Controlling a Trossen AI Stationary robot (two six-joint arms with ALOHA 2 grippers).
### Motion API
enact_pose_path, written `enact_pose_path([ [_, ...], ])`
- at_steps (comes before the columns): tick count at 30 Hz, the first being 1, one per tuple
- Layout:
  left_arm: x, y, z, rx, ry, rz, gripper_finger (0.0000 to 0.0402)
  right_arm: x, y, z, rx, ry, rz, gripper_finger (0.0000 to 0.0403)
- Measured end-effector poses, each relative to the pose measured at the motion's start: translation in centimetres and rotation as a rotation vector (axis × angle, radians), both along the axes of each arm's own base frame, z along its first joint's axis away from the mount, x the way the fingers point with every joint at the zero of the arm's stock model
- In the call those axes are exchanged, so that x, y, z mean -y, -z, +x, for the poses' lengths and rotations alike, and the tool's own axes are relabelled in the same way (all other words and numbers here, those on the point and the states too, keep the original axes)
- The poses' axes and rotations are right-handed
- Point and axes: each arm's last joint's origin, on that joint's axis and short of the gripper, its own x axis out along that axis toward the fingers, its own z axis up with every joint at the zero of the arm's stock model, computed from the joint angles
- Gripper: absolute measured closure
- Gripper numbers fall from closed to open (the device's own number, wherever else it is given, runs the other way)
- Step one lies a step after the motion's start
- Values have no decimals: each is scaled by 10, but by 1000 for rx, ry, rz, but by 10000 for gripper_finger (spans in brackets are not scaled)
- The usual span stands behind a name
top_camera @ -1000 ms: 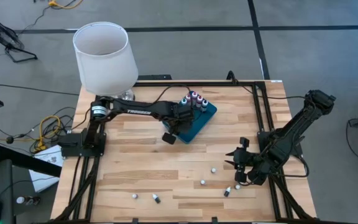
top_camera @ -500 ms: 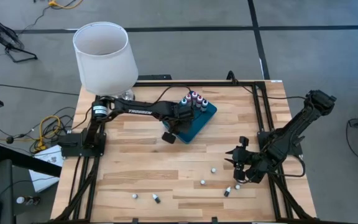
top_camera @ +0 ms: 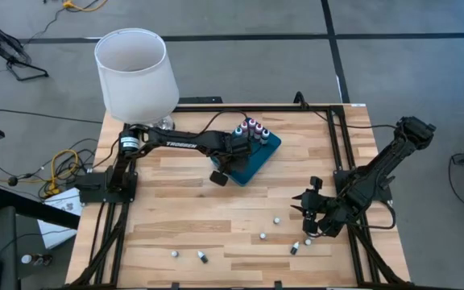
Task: Pick & Place food coloring
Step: Put the small black food coloring bottle into the blue container
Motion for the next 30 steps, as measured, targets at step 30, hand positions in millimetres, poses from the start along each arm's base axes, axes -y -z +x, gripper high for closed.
enact_pose_path([
  [30,1,0,-1,-10,-7,1,303,0,0,0,0,0,1,291],
])
